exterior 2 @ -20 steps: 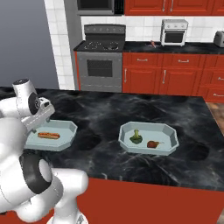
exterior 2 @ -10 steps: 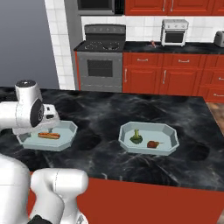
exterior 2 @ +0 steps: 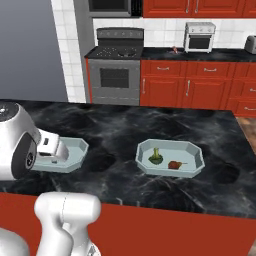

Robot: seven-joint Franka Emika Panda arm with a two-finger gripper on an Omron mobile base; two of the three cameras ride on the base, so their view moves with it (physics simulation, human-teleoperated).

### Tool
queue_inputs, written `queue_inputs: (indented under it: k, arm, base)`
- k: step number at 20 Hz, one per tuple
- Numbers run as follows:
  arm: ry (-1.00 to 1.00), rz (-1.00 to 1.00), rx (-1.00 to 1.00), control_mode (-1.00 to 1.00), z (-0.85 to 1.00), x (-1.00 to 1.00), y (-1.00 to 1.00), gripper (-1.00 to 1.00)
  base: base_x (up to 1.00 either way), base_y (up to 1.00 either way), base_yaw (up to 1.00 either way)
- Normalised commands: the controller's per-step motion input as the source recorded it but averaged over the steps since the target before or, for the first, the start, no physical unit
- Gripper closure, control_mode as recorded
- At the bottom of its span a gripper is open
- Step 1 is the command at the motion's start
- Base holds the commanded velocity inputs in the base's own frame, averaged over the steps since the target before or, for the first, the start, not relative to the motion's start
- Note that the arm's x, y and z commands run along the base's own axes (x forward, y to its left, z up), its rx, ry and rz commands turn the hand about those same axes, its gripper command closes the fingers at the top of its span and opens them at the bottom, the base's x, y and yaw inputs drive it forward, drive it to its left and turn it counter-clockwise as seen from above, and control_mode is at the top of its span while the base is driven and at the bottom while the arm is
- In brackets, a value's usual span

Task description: Place the cold items (broccoli and pear) from the fridge in one tupperware on the dining counter. Place the warm items (hot dog and kebab skewer) in the stove area in another tupperware.

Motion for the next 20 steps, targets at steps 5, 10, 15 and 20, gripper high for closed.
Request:
queue_inputs:
  k: [5, 10, 15, 20]
  arm:
    - [-0.05, -0.1, 0.0, -1.0, 0.15, -0.48, -0.06, -1.0]
    - [0.02, -0.1, 0.02, 1.0, -0.02, -0.17, -0.04, -1.0]
    - [0.0, 0.0, 0.0, 1.0, 0.0, 0.0, 0.0, -1.0]
    - [0.0, 0.0, 0.0, 1.0, 0.0, 0.0, 0.0, -1.0]
  base:
    - [0.0, 0.0, 0.0]
    - [-0.23, -0.19, -0.18]
    - [-0.46, -0.98, -0.34]
    - [-0.07, -1.0, -0.14]
